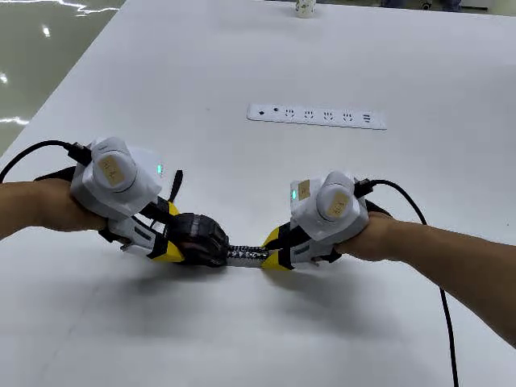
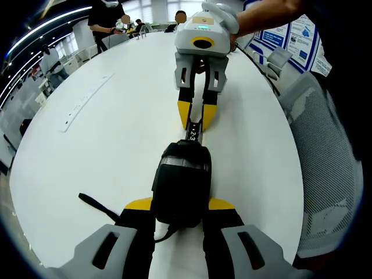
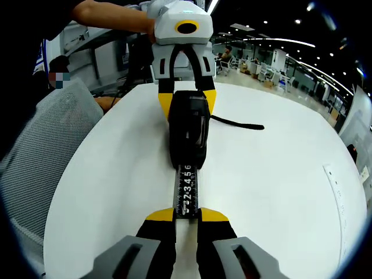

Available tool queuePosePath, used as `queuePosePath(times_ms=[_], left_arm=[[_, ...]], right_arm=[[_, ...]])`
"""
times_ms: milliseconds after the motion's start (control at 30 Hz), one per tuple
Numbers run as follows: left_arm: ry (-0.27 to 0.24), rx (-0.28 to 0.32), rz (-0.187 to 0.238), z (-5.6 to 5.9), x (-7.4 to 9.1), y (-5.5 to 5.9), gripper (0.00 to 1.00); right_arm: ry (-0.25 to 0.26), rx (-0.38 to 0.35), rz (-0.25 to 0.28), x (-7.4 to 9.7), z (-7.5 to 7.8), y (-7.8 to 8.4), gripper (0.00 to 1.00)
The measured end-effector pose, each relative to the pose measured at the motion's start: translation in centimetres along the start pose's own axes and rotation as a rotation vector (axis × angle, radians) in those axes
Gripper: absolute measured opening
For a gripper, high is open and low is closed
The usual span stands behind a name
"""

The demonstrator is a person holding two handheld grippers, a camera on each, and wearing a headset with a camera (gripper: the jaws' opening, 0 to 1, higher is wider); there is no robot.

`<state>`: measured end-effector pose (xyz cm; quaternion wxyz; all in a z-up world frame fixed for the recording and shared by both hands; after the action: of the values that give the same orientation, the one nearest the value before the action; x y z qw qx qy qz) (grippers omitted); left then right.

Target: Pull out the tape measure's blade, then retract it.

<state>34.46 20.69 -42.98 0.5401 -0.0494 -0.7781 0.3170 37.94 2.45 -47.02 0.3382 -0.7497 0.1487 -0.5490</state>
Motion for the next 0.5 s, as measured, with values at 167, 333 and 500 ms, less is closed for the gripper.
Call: queuePosePath(times_ms=[167, 333, 500], left_arm=[[0.0, 0.001, 0.0, 0.0, -0.01, 0.01, 0.26], [-0.001, 0.001, 0.0, 0.03, 0.04, -0.02, 0.26], [-0.001, 0.0, -0.001, 0.09, 0.1, -0.05, 0.26]], right_arm=[[0.001, -0.002, -0.001, 0.21, -0.08, 0.33, 0.09], [0.002, 0.0, -0.005, 0.43, -0.2, 0.56, 0.09], [0.005, 0.0, -0.007, 0.74, -0.36, 0.91, 0.09]])
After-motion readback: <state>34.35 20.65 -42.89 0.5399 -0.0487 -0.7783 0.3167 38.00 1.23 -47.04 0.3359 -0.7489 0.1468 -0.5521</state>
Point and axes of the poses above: the centre of the closed fingertips' face, and the gripper's own axes: x roughly backward along the fingers, z roughly to its right, y roughly out of its underside, the point moved 7 cm from there along x, roughly backward along the fingers, and after that the axes turned 13 degrees about -y, right-handed, at the moved point
